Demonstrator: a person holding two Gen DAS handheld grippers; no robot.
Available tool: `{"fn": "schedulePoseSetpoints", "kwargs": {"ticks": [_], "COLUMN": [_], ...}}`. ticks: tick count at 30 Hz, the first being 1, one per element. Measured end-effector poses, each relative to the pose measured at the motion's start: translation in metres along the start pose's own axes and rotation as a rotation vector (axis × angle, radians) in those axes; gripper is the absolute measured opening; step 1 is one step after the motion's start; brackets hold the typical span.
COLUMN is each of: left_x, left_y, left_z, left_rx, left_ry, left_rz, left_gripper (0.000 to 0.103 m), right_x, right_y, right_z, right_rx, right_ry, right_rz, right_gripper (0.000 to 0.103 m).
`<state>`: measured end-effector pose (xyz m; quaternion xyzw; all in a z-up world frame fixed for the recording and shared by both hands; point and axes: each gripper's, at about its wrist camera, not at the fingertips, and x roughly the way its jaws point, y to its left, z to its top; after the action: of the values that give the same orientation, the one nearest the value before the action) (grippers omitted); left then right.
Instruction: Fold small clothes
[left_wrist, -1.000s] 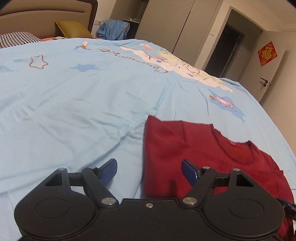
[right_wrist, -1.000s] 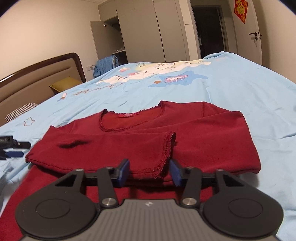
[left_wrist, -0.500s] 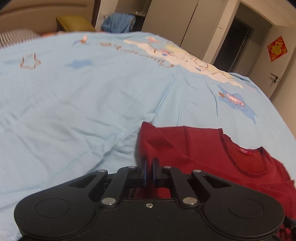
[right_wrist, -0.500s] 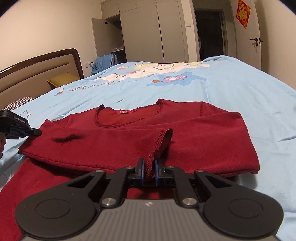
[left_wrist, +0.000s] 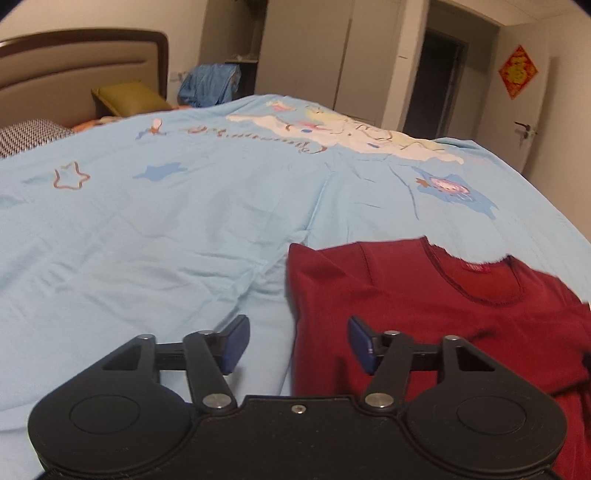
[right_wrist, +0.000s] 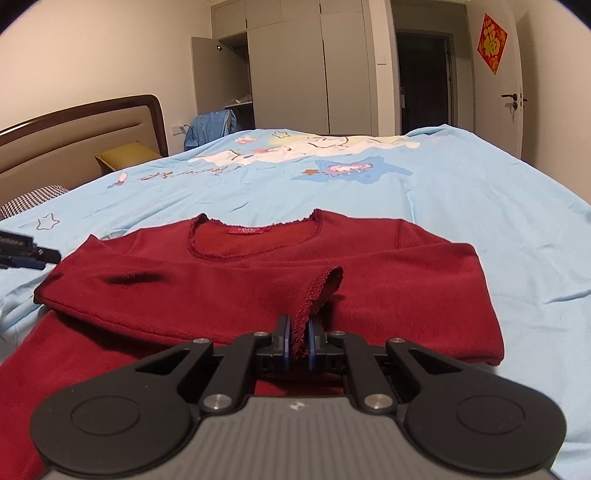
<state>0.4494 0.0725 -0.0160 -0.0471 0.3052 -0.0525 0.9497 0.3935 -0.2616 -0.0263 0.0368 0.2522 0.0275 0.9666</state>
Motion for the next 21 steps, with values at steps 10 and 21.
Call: {"fn": "schedulePoseSetpoints", "kwargs": {"ticks": [10, 21], "left_x": [-0.016, -0.011], "left_y": [-0.036, -0.031], "left_z": [-0.054, -0.045], "left_rx": [0.247, 0.228], "left_ry": [0.019, -0.042], "left_rz": [0.081, 0.176], "left_gripper": [0.063, 0.0], "right_x": [-0.008, -0.009], "right_y": [0.005, -0.001], "right_z": [0.033, 0.02], "right_rx": [-0.051, -0.043], "right_ry": [-0.061, -0.015], "right_rz": [0.016, -0.006], "right_gripper": [0.01, 0.01]}}
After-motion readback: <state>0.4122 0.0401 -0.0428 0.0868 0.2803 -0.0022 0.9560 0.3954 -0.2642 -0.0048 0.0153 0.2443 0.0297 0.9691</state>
